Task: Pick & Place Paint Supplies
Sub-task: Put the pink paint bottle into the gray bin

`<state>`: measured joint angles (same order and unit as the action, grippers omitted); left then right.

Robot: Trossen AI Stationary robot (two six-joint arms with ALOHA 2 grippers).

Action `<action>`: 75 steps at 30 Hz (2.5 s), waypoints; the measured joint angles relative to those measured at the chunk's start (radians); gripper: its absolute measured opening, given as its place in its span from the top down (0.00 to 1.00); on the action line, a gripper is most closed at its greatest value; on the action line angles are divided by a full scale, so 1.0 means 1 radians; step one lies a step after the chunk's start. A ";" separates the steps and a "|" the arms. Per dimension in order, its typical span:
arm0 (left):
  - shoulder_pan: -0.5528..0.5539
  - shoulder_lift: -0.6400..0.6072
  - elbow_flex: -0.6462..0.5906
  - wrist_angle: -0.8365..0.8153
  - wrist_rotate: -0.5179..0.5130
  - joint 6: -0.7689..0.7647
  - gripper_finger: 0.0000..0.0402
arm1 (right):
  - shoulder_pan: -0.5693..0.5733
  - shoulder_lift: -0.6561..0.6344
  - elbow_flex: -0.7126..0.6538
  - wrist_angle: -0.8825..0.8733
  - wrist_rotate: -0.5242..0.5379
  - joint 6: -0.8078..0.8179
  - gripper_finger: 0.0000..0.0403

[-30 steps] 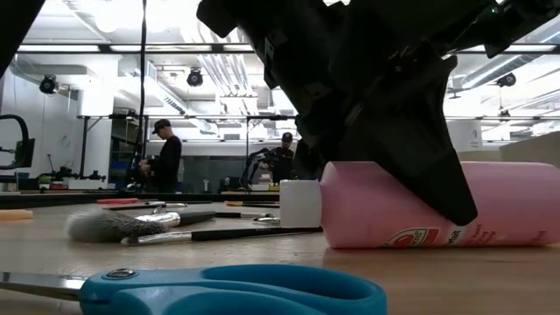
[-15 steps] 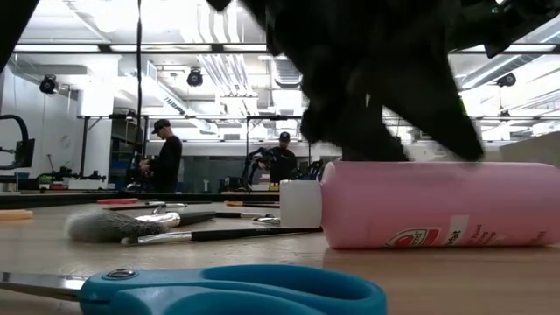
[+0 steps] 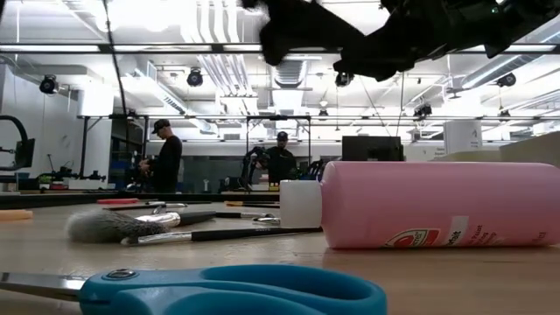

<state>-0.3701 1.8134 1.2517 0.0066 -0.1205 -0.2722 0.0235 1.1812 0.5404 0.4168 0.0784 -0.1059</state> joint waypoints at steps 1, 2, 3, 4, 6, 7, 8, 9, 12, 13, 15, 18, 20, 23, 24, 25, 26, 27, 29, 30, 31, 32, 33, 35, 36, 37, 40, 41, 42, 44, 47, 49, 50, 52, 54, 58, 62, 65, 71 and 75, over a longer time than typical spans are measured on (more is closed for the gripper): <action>-0.002 -0.048 -0.057 0.037 0.000 0.009 0.25 | 0.000 0.000 0.000 0.000 0.000 0.000 0.26; -0.003 -0.100 -0.110 0.066 0.000 0.016 0.25 | 0.000 0.000 0.000 0.000 0.000 0.000 0.26; -0.004 -0.152 -0.162 0.075 0.000 0.016 0.25 | 0.000 0.000 0.000 0.000 0.000 -0.001 0.26; -0.004 -0.205 -0.209 0.076 0.000 0.015 0.25 | 0.000 0.000 0.000 0.000 0.000 -0.001 0.26; -0.006 -0.316 -0.301 0.079 0.000 0.015 0.25 | 0.000 0.000 0.000 0.000 0.000 0.000 0.26; -0.006 -0.374 -0.344 0.080 0.000 0.015 0.25 | 0.000 0.000 0.000 0.000 0.000 0.000 0.26; -0.007 -0.432 -0.386 0.095 -0.001 0.015 0.25 | 0.000 0.000 0.000 0.000 0.000 -0.001 0.26; -0.008 -0.490 -0.428 0.109 -0.003 0.017 0.25 | 0.000 0.000 0.000 0.000 0.000 -0.001 0.26; -0.009 -0.659 -0.550 0.132 -0.003 0.020 0.25 | 0.000 0.000 0.000 0.001 0.000 -0.001 0.26; -0.009 -0.716 -0.590 0.135 -0.004 0.020 0.25 | 0.000 0.000 0.000 0.001 0.000 -0.001 0.26; -0.009 -0.819 -0.670 0.155 -0.004 0.021 0.25 | 0.000 0.000 0.000 0.001 0.000 0.001 0.26; -0.009 -0.958 -0.803 0.220 -0.011 0.022 0.25 | 0.000 0.000 0.000 0.000 0.000 -0.001 0.26; -0.009 -1.046 -0.886 0.272 -0.012 0.022 0.25 | 0.000 0.000 0.000 0.000 0.000 0.000 0.26; -0.009 -1.169 -0.987 0.333 -0.014 0.022 0.25 | 0.000 0.000 0.000 0.000 0.000 -0.001 0.26; -0.009 -1.206 -1.013 0.338 -0.014 0.021 0.25 | 0.000 0.000 0.000 0.000 0.000 -0.001 0.26; -0.009 -1.240 -1.033 0.339 -0.014 0.019 0.25 | 0.000 0.000 0.000 0.000 0.000 -0.001 0.26; -0.009 -1.272 -1.051 0.340 -0.014 0.017 0.25 | 0.000 0.000 0.000 0.000 0.000 0.000 0.26; -0.009 -1.300 -1.067 0.337 -0.014 0.015 0.25 | 0.000 0.000 0.000 0.000 0.000 0.000 0.26; -0.009 -1.346 -1.096 0.335 -0.013 0.030 0.25 | 0.000 0.000 0.000 0.000 0.000 -0.001 0.26; -0.009 -1.365 -1.109 0.333 -0.013 0.041 0.25 | 0.000 0.000 0.000 0.000 0.000 0.000 0.26; -0.009 -1.382 -1.119 0.331 -0.012 0.050 0.25 | 0.000 0.000 0.000 0.000 0.000 0.000 0.26; -0.009 -1.396 -1.128 0.330 -0.011 0.054 0.25 | 0.000 0.000 0.000 0.000 0.000 0.000 0.26; -0.009 -1.408 -1.133 0.328 -0.011 0.056 0.25 | 0.000 0.000 0.000 0.000 0.000 -0.001 0.26; -0.009 -1.422 -1.136 0.322 -0.011 0.056 0.25 | 0.000 0.000 0.000 0.000 0.000 -0.001 0.26; -0.009 -1.423 -1.140 0.320 -0.011 0.056 0.25 | 0.000 0.000 0.000 0.000 0.000 0.000 0.26; -0.009 -1.424 -1.142 0.310 -0.011 0.056 0.25 | 0.000 0.000 0.000 0.000 0.000 0.000 0.26; -0.009 -1.424 -1.142 0.268 -0.011 0.048 0.25 | 0.000 0.000 0.000 0.000 0.000 -0.001 0.26; -0.009 -1.424 -1.142 0.253 -0.011 0.033 0.25 | 0.000 0.000 0.000 0.000 0.000 -0.002 0.26; -0.009 -1.424 -1.142 0.238 -0.011 0.013 0.25 | 0.000 0.000 0.000 0.000 0.000 -0.001 0.26; -0.009 -1.424 -1.142 0.214 -0.011 -0.010 0.25 | 0.000 0.000 0.000 0.000 0.000 -0.002 0.26; -0.009 -1.424 -1.142 0.189 -0.011 -0.012 0.25 | 0.000 0.000 0.000 0.000 0.000 0.000 0.26; -0.009 -1.424 -1.142 0.154 -0.011 -0.014 0.25 | 0.000 0.000 0.000 0.000 0.000 -0.001 0.26; -0.009 -1.424 -1.142 0.139 -0.011 -0.016 0.25 | 0.000 0.000 0.000 0.000 0.000 0.000 0.26; -0.008 -1.424 -1.142 0.102 -0.011 -0.016 0.25 | 0.000 0.000 0.000 0.000 0.000 0.000 0.26; -0.008 -1.424 -1.142 0.059 -0.011 -0.016 0.25 | 0.000 0.000 0.000 0.000 0.000 -0.001 0.26; -0.008 -1.424 -1.142 -0.028 -0.011 -0.016 0.25 | 0.000 0.000 0.000 0.000 0.000 -0.001 0.26; -0.008 -1.424 -1.142 -0.093 -0.011 -0.016 0.25 | 0.000 0.000 0.000 0.000 0.000 -0.001 0.26; -0.008 -1.424 -1.142 -0.099 -0.011 -0.016 0.25 | 0.000 0.000 0.000 0.000 0.000 0.000 0.26; -0.008 -1.424 -1.142 -0.111 -0.011 -0.016 0.25 | 0.000 0.000 0.000 0.000 0.000 0.000 0.26; -0.008 -1.424 -1.142 -0.117 -0.011 -0.016 0.25 | 0.000 0.000 0.000 0.000 0.000 0.000 0.26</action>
<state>-0.3782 0.3897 0.1097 -0.1101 -0.1314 -0.2886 0.0238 1.1812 0.5404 0.4168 0.0784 -0.1057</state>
